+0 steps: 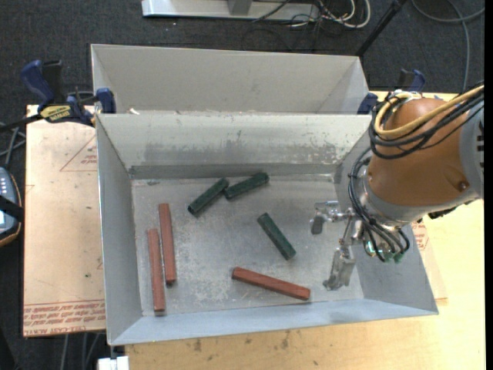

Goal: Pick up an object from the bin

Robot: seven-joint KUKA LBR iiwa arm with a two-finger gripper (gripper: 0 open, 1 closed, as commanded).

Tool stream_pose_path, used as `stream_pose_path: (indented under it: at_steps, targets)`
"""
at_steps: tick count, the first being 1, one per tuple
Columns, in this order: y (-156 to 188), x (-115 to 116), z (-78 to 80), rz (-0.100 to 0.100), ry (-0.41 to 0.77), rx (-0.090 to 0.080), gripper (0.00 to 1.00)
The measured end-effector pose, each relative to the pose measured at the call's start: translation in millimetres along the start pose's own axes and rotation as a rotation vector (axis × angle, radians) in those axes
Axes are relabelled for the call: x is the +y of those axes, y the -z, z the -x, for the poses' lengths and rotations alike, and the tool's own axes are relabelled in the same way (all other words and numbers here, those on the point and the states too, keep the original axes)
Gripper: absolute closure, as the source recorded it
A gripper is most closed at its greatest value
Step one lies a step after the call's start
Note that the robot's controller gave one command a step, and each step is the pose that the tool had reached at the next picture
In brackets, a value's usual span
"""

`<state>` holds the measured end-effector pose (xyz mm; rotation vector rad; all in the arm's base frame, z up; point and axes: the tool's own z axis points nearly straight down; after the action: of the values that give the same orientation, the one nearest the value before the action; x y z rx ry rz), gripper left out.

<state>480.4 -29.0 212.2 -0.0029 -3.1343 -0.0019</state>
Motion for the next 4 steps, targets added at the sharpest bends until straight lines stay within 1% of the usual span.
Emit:
stream_pose_path:
  at_steps: [1,2,3,4]
  targets:
    - [3,0,1.6,-0.001,0.001,-0.008,0.00]
    - [-36,0,7.3,-0.002,0.053,-0.016,0.00]
    - [-93,1,14.1,0.000,-0.048,-0.011,0.00]
    - [-104,2,14.0,0.000,-0.104,-0.010,0.00]
